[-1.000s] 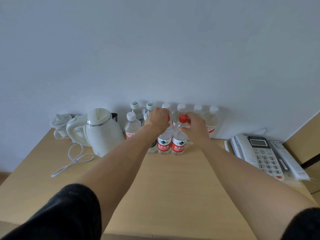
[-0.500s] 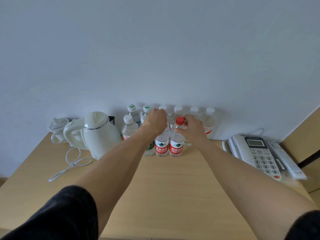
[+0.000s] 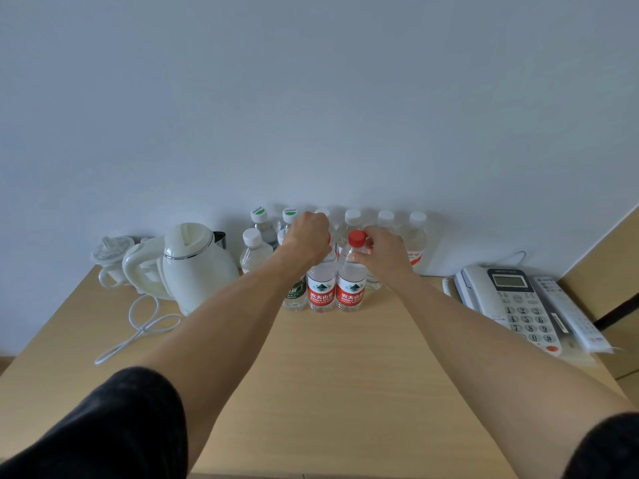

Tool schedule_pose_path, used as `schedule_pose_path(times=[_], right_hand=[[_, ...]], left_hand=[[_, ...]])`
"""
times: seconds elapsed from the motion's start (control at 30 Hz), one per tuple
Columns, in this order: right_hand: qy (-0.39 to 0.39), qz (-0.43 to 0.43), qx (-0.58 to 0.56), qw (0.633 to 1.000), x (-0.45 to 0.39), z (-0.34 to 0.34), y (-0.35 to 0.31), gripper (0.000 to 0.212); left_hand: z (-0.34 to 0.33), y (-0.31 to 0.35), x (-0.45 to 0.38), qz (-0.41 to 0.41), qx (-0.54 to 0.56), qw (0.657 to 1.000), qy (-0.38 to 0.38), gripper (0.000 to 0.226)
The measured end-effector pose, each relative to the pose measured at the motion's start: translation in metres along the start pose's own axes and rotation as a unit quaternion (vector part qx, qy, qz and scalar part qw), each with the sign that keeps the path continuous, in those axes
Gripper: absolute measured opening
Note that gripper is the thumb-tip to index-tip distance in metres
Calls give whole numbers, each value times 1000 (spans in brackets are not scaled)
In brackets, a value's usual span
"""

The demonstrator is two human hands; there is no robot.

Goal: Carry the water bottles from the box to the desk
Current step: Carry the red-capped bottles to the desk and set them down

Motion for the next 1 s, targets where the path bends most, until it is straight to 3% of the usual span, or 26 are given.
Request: schedule_pose_path(times=[0.37, 0.7, 1.0], right_hand=[[-2, -3, -16, 1000, 1, 1, 4, 35], [8, -17, -20, 1000, 4, 0, 5, 36], [-37, -36, 11, 999, 10, 4, -1, 37]], left_hand=[[-1, -4, 0, 4, 21, 1000, -13, 23], [-5, 1, 4, -16, -30, 999, -27, 29], [-3, 0, 7, -1, -23, 999, -24, 31]])
Point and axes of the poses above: each hand's wrist, its own x-axis away from the middle knuckle, its own z-axis out of the back of the hand, y = z × x, the point moved 10 cm from there along -x, towards the middle knuckle
